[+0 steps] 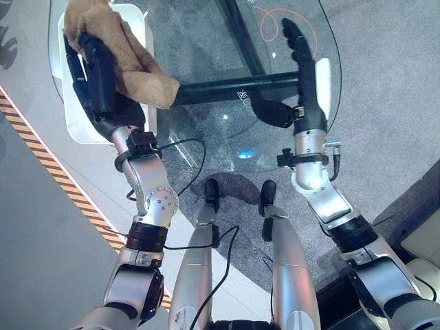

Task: Wipe the table with a cloth and put it in the basket.

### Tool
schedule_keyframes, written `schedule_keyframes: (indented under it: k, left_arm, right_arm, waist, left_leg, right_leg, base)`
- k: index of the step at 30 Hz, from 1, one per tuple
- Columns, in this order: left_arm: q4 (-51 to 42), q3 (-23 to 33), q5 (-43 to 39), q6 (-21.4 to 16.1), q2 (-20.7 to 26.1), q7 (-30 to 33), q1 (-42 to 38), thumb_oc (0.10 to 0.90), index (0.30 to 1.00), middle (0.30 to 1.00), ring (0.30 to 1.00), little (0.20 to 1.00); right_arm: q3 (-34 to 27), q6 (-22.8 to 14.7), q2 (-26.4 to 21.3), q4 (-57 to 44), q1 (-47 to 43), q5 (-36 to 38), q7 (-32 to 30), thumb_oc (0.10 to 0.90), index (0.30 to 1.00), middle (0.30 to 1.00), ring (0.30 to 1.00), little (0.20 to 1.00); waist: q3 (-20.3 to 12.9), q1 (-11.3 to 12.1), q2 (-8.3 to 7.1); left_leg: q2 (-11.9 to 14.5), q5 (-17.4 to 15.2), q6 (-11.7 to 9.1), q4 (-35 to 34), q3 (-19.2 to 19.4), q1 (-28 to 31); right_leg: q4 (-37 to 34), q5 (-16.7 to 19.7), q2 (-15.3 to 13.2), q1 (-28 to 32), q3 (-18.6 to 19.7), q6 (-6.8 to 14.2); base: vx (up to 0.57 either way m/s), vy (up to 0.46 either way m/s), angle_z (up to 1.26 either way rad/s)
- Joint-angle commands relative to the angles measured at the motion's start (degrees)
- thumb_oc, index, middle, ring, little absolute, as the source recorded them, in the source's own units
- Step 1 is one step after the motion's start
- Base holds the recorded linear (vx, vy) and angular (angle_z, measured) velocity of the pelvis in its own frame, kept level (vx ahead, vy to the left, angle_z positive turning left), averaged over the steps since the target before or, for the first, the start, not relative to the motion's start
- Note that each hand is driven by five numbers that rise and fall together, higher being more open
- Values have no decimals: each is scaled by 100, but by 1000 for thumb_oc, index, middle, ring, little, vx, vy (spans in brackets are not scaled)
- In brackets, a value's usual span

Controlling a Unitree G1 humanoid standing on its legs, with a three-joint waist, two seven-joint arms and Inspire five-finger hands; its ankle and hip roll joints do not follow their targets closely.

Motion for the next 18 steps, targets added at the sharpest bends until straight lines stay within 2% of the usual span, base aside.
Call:
schedule_keyframes:
  k: [1,8,14,18]
  left_arm:
    - [-422,404,901,-951,489,-80,-765,100,300,300,300,200]
    - [182,542,933,-1117,811,212,-848,100,300,300,300,200]
    - [657,610,1001,-1195,1105,386,-943,100,300,300,300,200]
    - [1050,565,1203,-1121,1490,795,-1188,100,300,300,300,200]
  right_arm:
    - [-327,-578,27,-231,-386,52,-869,800,900,900,900,900]
    - [-628,-595,-333,919,-363,584,-1483,800,900,900,900,900]
    - [-755,-829,-554,1920,-321,967,-1742,800,900,900,900,900]
    - [-745,-1006,-700,2758,-347,1328,-1866,800,900,900,900,900]
  waist:
    - [-165,-57,48]
    - [-165,-67,83]
    - [-165,-69,111]
    - [-165,-81,108]
  left_leg:
    - [-395,-574,87,159,275,205]
    - [-363,-591,90,138,282,205]
    - [-341,-618,90,153,286,171]
    - [-298,-625,82,166,310,141]
  right_leg:
    - [-298,-372,286,380,-272,86]
    - [-312,-366,275,363,-248,107]
    - [-301,-376,292,327,-221,109]
    - [-300,-374,293,298,-217,109]
  base:
    - [0,0,0]
    - [-11,28,-4]
    - [-6,8,-2]
    - [0,0,0]
